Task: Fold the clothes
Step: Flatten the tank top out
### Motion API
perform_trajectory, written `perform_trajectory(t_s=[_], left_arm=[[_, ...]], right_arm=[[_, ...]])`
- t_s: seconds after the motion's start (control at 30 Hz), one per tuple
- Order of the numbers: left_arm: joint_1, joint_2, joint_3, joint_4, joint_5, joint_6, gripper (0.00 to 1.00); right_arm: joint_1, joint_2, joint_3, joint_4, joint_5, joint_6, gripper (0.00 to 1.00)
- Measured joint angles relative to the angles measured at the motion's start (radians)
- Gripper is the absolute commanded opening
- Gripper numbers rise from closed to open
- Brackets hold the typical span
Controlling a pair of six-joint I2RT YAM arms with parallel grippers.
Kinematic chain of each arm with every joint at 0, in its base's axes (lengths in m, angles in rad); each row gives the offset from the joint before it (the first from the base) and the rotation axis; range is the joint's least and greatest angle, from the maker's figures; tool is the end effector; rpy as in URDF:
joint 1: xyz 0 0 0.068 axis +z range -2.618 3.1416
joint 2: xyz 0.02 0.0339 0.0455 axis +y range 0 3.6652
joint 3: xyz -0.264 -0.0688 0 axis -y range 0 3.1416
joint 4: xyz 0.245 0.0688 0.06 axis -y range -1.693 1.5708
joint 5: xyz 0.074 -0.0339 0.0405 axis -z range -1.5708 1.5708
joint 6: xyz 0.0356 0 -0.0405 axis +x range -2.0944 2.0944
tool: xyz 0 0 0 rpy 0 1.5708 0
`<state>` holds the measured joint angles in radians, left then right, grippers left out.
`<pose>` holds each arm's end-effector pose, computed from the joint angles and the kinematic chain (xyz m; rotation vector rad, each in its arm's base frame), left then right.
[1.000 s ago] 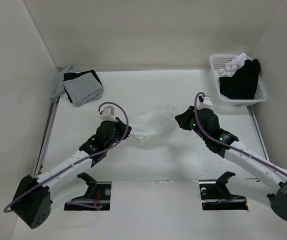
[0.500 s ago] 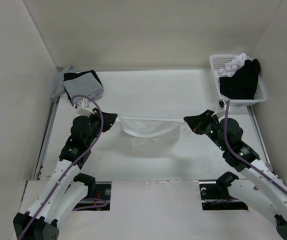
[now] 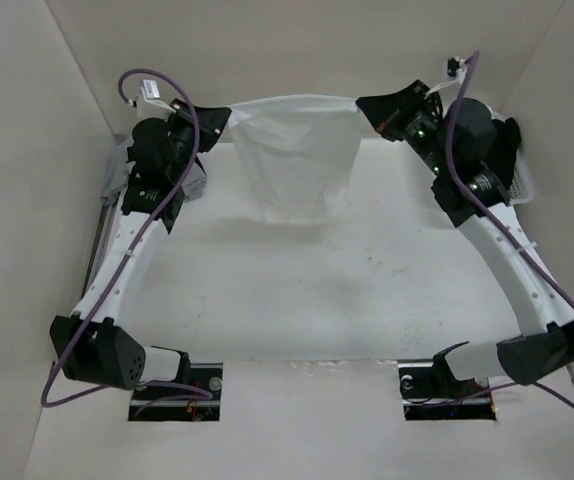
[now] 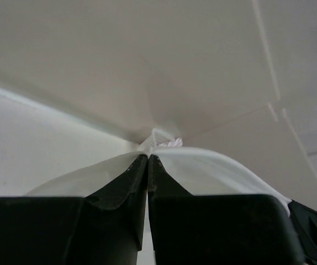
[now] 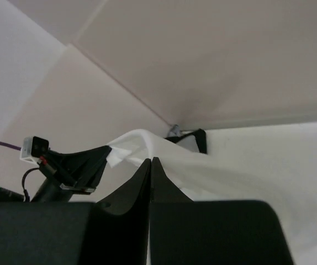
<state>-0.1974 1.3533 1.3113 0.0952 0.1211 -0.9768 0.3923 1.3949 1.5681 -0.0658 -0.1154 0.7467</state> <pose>0.3125 -0.0669 0.4268 -0.5149 1.5240 -1.0189 0.2881 0.1237 0.4865 0.1743 1.5366 1.0018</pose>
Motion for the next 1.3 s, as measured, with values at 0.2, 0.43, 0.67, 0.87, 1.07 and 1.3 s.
perform_trajectory(t_s=[0.2,0.43,0.67,0.87,1.07,1.3], left_arm=[[-0.002,-0.232,-0.161,0.103,-0.01,0.003,0.05],[0.013,-0.347,-0.659,0.245,0.005,0.003,0.07],[0.013,-0.194,-1.04,0.29,0.075,0.028,0.07],[-0.008,-0.165,-1.117,0.351,0.092,0.071,0.14],[-0.144,-0.194,-1.109,0.346,0.011,0.119,0.37],[-0.316,-0.078,-0.948,0.26,-0.129,0.221,0.39]], right_arm=[[0.014,-0.217,-0.212,0.095,-0.016,-0.013,0.0],[0.029,-0.259,-0.776,0.188,-0.013,0.035,0.0],[0.055,-0.094,-1.061,0.245,-0.008,0.075,0.0],[0.076,-0.022,-1.096,0.313,0.027,0.096,0.01],[0.113,-0.138,-1.165,0.28,0.111,0.103,0.02],[0.113,-0.379,-1.192,0.177,0.19,0.099,0.03]])
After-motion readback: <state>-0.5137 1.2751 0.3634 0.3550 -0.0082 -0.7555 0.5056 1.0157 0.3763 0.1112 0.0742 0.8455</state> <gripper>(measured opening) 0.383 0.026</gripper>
